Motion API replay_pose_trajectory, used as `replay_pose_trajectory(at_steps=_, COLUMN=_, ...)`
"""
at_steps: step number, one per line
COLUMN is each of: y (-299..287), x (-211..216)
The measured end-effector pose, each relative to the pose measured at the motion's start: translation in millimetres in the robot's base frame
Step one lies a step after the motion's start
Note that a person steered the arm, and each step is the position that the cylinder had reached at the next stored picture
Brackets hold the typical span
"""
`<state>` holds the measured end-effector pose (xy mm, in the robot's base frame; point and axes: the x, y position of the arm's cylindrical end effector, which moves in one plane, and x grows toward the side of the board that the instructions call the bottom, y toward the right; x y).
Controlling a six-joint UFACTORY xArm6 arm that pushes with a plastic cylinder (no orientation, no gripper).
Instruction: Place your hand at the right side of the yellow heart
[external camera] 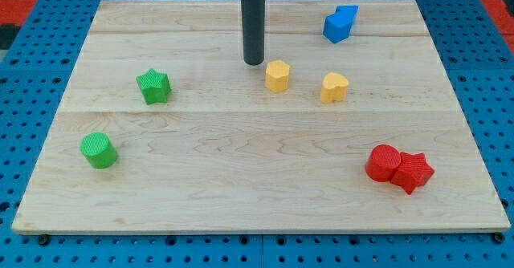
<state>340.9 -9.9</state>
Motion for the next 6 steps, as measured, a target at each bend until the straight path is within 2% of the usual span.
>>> replay_pose_trajectory(at_steps=4, y=-7.2, x=0.0)
replay_pose_trajectory(at_steps=6, y=94.8, x=5.3)
